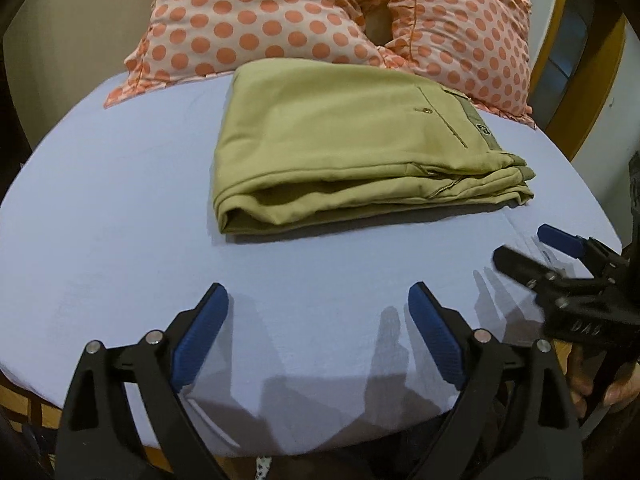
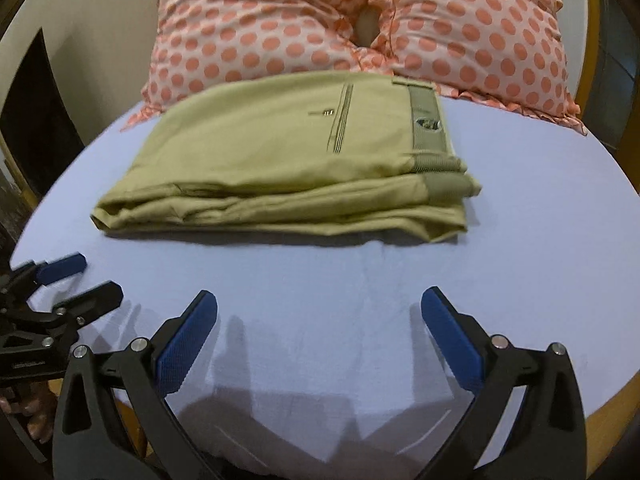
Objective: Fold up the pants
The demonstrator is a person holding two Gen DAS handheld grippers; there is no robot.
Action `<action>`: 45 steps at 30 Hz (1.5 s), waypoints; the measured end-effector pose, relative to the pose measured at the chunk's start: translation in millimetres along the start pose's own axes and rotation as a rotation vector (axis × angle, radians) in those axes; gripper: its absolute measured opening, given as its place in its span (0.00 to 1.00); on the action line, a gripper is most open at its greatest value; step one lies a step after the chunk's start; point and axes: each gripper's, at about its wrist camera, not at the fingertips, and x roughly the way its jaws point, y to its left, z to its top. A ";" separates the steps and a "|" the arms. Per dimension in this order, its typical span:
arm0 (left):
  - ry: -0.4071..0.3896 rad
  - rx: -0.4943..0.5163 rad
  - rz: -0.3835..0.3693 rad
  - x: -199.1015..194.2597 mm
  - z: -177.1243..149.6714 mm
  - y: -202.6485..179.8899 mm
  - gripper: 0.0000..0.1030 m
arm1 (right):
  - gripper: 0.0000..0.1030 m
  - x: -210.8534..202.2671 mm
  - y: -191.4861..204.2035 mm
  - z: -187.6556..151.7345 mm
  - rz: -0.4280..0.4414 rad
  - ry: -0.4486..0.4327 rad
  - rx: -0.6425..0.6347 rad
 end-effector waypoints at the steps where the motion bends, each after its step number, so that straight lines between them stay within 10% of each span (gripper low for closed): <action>1: 0.002 0.012 0.011 1.3 -0.2 -2.5 0.91 | 0.99 2.1 2.0 -1.4 -0.011 0.005 -0.003; 6: 0.009 0.082 0.095 8.8 -4.9 -16.7 0.98 | 0.99 5.1 9.4 -4.8 -0.064 -0.004 -0.025; 45: 0.000 0.070 0.089 8.0 -5.6 -13.5 0.98 | 0.99 4.7 8.6 -4.8 -0.069 -0.009 -0.026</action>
